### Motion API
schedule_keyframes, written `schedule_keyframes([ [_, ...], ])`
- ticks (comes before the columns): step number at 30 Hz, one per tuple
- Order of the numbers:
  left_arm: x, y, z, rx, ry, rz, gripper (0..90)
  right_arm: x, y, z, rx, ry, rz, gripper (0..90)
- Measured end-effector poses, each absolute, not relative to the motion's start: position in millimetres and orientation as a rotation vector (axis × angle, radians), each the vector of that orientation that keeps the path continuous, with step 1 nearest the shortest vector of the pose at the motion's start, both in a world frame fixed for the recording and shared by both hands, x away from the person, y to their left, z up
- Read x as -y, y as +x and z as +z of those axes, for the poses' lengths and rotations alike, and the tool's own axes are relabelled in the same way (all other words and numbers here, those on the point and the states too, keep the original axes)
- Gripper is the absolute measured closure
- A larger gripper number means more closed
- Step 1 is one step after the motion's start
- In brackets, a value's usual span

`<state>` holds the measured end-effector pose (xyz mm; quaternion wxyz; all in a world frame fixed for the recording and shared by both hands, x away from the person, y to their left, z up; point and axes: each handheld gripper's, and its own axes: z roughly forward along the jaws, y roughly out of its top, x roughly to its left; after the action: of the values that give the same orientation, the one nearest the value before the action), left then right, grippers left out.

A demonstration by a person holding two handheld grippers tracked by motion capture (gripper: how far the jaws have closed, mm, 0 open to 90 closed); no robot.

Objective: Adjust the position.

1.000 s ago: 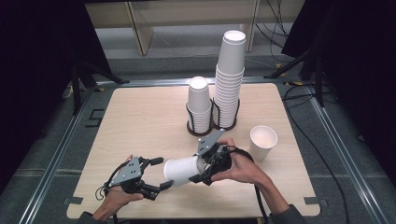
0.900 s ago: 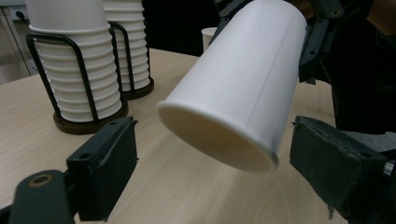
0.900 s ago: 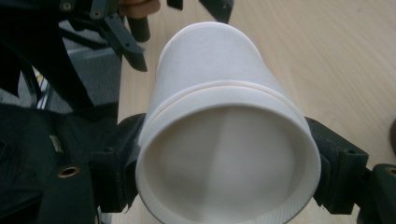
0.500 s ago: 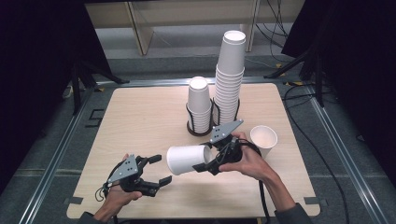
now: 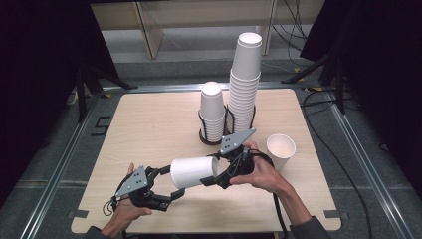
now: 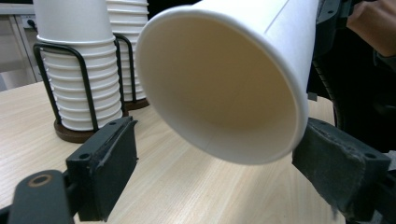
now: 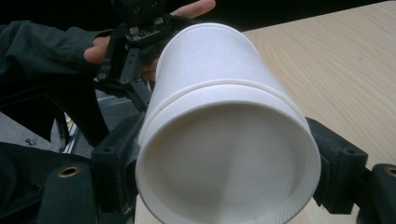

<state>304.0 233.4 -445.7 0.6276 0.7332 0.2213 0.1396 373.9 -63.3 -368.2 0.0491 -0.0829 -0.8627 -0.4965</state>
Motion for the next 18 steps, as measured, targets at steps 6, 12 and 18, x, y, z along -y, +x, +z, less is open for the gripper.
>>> schedule_keyframes([
  [6, -229.0, 303.0, -446.3, -0.516, 1.684, 0.348, 1.0, 58.4, 373.6, -372.4, 2.610, -0.207, -1.502, 24.3],
  [12, -226.7, 300.2, -445.4, -0.462, 1.686, 0.375, 0.0, 50.8, 371.7, -376.6, 2.584, -0.180, -1.490, 24.3],
  [18, -227.5, 298.6, -444.6, -0.422, 1.668, 0.379, 0.0, 45.3, 371.9, -381.7, 2.570, -0.160, -1.467, 24.3],
])
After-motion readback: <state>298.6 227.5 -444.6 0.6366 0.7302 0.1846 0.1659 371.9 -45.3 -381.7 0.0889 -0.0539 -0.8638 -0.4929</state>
